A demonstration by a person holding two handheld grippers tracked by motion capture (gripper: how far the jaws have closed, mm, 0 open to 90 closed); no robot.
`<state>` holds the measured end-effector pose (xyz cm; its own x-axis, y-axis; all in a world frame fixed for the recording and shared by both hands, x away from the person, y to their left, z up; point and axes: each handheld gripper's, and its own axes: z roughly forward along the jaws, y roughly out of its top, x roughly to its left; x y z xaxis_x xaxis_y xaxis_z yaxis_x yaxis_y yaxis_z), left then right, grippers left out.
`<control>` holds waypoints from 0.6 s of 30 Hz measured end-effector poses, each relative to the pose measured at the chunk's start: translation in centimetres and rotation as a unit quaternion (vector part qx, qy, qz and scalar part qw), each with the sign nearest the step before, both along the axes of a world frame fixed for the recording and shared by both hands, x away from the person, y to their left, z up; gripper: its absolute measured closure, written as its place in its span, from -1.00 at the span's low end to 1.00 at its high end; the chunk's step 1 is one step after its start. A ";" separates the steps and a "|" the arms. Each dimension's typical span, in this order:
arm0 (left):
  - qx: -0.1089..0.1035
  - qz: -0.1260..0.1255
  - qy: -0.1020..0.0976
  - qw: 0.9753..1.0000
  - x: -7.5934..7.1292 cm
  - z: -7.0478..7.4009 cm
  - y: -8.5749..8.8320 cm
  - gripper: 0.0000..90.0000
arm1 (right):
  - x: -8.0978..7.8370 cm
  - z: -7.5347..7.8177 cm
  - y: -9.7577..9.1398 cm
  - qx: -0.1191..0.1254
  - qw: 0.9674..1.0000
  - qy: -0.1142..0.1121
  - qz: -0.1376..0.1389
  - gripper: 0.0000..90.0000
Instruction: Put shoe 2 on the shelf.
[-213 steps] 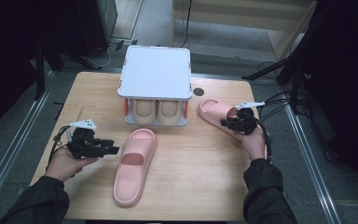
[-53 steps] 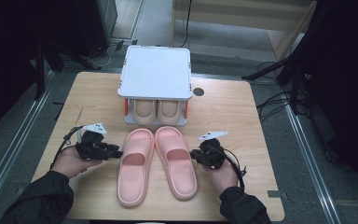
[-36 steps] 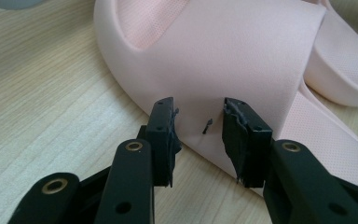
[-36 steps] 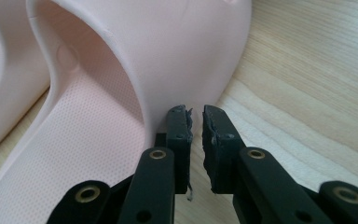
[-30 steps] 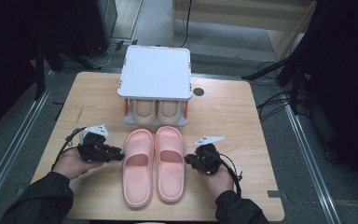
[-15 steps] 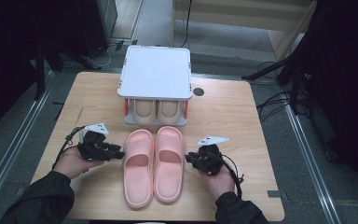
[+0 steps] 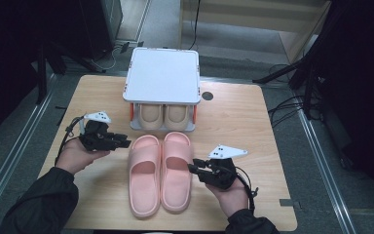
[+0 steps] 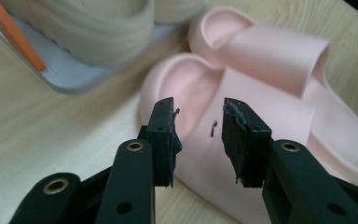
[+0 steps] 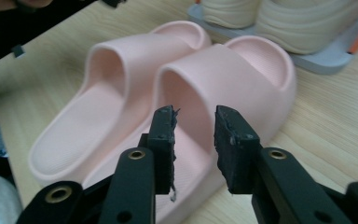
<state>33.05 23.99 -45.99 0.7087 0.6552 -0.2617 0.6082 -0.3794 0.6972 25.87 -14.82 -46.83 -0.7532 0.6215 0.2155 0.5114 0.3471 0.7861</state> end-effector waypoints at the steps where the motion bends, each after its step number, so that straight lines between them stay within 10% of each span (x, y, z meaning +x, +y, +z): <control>1: -0.001 0.000 -0.002 1.000 0.1 0.2 0.0 0.43 | -0.2 0.1 0.2 0.001 1.000 -0.005 0.009 0.50; 18: -0.006 -0.016 -0.038 0.999 4.4 6.2 -2.5 0.54 | -1.9 -0.9 4.1 0.012 0.999 0.000 0.046 0.12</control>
<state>37.45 21.49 -39.77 0.7471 0.6290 -0.2148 0.5414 -0.3883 0.7457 24.00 -10.77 -47.69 -0.8066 0.5448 0.2293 0.4779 0.3729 0.7953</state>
